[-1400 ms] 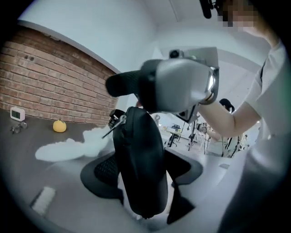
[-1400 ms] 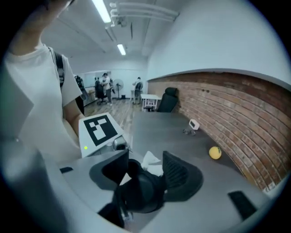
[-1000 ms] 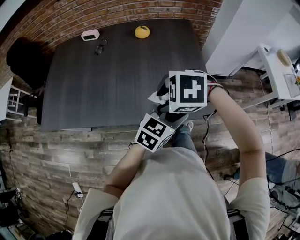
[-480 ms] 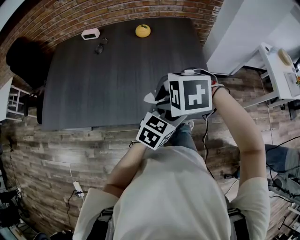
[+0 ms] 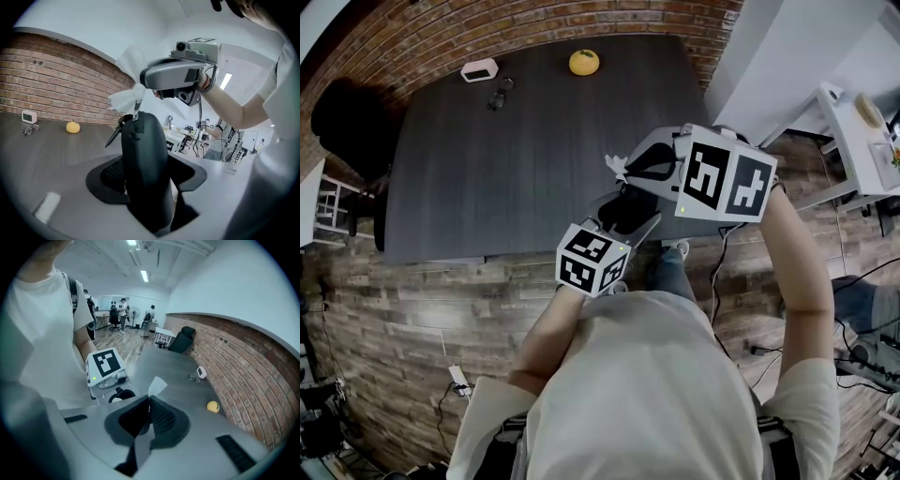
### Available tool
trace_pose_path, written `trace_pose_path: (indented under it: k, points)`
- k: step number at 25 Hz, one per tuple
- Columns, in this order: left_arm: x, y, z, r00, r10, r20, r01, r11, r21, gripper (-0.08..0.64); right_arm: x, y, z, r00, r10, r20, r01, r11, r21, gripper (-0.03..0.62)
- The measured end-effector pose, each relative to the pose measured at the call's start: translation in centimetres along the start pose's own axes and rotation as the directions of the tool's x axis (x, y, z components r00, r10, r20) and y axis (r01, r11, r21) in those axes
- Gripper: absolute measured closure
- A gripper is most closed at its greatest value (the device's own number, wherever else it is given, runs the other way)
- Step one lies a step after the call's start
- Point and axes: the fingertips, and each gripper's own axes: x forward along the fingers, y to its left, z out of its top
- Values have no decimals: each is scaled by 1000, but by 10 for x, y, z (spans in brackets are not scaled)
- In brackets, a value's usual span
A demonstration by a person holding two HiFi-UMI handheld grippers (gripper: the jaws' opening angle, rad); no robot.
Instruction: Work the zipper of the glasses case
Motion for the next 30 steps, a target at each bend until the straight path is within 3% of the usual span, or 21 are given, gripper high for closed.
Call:
trace_pose_path:
  k: [3, 9, 15, 21, 30]
  points:
    - [-4, 1, 5, 999, -10, 38, 11, 1000, -24, 302, -5, -6, -2, 998, -57, 34, 57, 998, 21, 583]
    - [-12, -1, 21, 994, 0, 112, -3, 1000, 26, 311, -18, -16, -8, 989, -132, 70, 129, 991, 48, 584]
    - [-13, -1, 29, 990, 6, 141, -15, 998, 61, 313, -27, -24, -10, 979, -200, 48, 200, 980, 5, 584]
    - [-17, -2, 39, 983, 12, 184, -27, 997, 78, 316, -35, -33, -15, 969, -248, 23, 248, 969, -16, 585]
    - [-29, -5, 61, 962, 27, 271, -54, 994, 91, 322, -50, -41, -23, 957, -283, 64, 280, 958, 59, 586]
